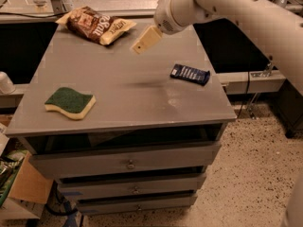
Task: Move brown chip bag near rxbar blueberry
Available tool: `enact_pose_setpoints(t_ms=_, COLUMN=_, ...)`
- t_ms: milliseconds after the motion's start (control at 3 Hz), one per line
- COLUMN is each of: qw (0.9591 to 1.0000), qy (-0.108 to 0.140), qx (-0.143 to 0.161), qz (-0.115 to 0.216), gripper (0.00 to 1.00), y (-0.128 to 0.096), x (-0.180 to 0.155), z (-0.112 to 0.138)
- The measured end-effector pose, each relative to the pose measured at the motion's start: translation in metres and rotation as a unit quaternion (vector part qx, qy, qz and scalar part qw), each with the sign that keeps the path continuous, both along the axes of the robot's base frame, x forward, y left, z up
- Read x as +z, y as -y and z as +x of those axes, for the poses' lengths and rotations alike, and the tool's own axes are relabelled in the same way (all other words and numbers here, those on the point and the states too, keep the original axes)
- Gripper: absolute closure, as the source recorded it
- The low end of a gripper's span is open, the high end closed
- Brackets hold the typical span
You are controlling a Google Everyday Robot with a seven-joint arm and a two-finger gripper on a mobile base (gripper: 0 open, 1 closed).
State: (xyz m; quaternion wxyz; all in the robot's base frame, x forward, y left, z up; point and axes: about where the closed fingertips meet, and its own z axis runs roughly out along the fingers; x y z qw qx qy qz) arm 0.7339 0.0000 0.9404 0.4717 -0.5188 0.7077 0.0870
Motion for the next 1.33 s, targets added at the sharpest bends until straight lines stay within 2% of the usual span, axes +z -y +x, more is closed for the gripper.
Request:
enact_pose_setpoints(t_ms=333, qw=0.9999, qy=0.004, qx=-0.006, qz=0.009, gripper=0.0, y=-0.028, x=-0.015, z=0.039)
enact_pose_setpoints(t_ms=667, qw=0.9998, qy=-0.007, qx=-0.011, qz=0.018, gripper=0.0, y=-0.058, x=-0.034, z=0.077)
enact_pose_setpoints(t_ms=1333, qw=0.9993, qy=-0.021, qx=-0.014, qz=0.026, gripper=0.0, y=-0.105, x=-0.062, z=0.134)
